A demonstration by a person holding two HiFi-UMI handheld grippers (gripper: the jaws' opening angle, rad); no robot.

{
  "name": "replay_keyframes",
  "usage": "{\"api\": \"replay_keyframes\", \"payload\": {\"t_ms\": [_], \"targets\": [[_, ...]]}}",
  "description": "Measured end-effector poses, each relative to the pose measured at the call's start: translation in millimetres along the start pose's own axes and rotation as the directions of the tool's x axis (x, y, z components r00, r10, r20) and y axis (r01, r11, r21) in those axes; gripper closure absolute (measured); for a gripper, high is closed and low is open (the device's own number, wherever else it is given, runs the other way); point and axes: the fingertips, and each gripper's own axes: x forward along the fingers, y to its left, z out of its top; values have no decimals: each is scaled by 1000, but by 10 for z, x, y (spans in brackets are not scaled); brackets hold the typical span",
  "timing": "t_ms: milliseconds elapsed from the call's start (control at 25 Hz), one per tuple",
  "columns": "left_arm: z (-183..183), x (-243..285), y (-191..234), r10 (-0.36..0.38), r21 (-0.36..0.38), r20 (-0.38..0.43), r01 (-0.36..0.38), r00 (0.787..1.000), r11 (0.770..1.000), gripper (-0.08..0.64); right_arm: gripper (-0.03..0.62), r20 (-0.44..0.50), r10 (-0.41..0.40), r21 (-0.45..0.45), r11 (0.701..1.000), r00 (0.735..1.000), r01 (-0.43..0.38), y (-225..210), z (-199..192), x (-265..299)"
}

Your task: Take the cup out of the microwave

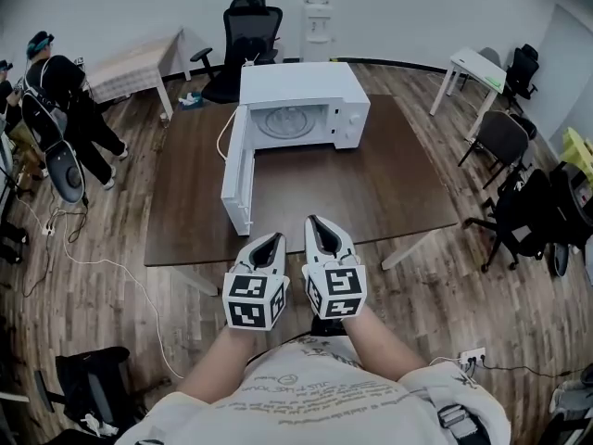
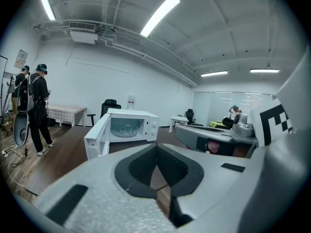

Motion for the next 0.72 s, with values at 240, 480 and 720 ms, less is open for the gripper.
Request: {"api": "replay_keyframes", "payload": {"t_ms": [240, 480, 720], "targets": [[103, 500, 118, 15, 3, -6, -15, 1000, 1000, 546, 575, -12, 12, 12, 1000, 1000, -12, -336, -36, 431], [201, 969, 192, 41, 7, -23, -41, 999, 999, 545, 575, -10, 67, 20, 998, 998, -67, -629, -10, 836], [326, 1421, 289, 83, 2, -41, -83, 996, 997, 546, 575, -21, 100, 25, 995, 995, -99, -957, 30, 1219]]}}
